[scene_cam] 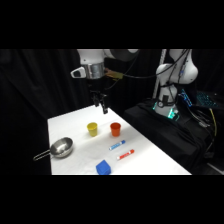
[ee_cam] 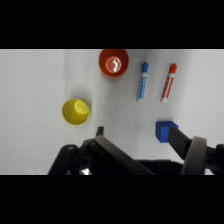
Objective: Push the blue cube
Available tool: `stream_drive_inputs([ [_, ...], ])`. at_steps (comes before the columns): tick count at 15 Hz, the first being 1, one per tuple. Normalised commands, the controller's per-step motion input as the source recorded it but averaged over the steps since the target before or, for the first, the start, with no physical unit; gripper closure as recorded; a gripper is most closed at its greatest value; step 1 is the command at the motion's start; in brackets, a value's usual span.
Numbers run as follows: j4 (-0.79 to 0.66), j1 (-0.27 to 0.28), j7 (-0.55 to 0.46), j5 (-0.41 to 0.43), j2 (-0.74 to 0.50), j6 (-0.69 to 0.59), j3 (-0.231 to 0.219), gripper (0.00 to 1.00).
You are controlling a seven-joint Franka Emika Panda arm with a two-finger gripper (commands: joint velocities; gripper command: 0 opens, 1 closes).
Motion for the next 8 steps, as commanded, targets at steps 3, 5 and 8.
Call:
stream_drive_inputs([
  [3, 0.09, -0.002, 0.08, -0.053, 0.12, 0.03, 0.032, 0.00],
  [5, 0.19, 0.026, 0.07, -0.017, 0.25, 0.10, 0.059, 0.00],
  [8, 0.31, 0.072, 0.10, 0.007, 0.35, 0.16, 0.087, 0.00],
])
